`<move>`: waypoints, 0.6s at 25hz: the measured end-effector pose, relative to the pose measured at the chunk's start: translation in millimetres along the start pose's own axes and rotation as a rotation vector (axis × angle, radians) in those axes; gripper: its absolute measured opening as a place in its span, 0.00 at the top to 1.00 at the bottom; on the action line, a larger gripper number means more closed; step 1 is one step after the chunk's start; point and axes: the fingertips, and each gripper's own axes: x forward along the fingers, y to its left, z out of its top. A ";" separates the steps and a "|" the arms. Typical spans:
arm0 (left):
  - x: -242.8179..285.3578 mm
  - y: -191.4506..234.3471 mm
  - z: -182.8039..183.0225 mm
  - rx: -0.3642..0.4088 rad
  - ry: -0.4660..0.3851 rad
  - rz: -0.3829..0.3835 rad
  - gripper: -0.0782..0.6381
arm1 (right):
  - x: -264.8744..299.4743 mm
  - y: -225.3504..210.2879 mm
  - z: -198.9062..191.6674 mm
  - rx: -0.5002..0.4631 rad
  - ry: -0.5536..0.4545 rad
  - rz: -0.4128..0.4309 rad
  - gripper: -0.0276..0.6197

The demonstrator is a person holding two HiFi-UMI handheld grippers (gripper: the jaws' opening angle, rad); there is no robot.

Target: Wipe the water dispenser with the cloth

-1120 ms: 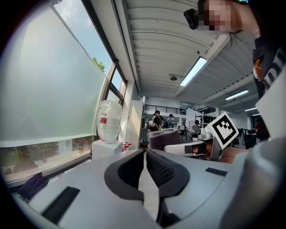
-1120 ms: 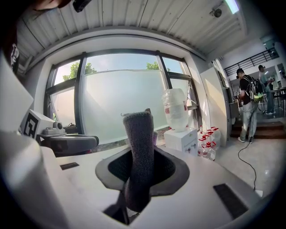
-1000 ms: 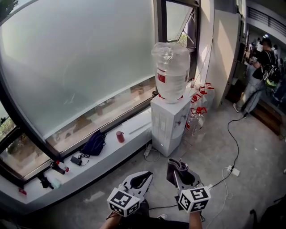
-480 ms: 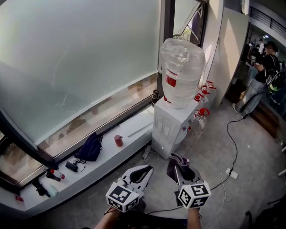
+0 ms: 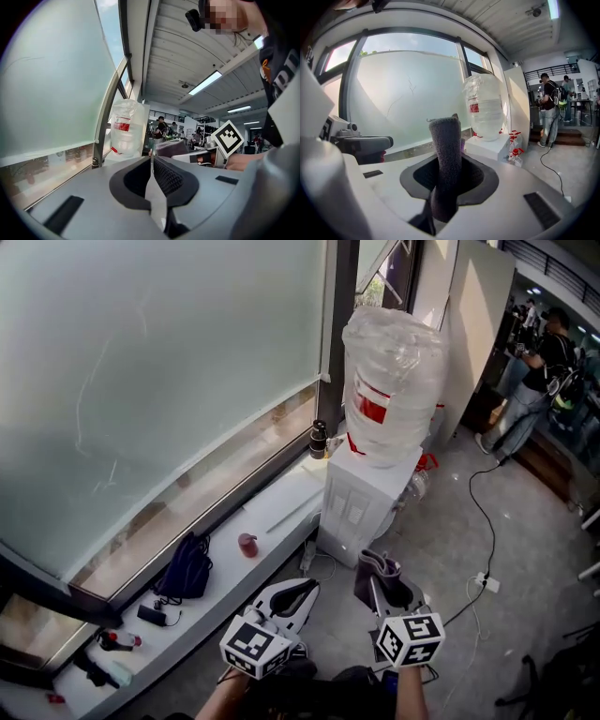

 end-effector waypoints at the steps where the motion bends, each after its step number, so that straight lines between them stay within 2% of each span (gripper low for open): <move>1: 1.5 7.1 -2.0 0.002 0.003 -0.005 0.85 | 5.4 0.9 -1.1 -0.009 0.008 -0.008 0.79; 11: 37.5 22.2 -17.7 -0.040 0.033 -0.073 0.84 | 60.8 -31.6 -9.4 -0.098 0.090 -0.048 0.79; 15: 58.9 33.3 -21.3 -0.033 0.039 -0.058 0.84 | 97.2 -60.8 -9.3 -0.161 0.125 -0.040 0.79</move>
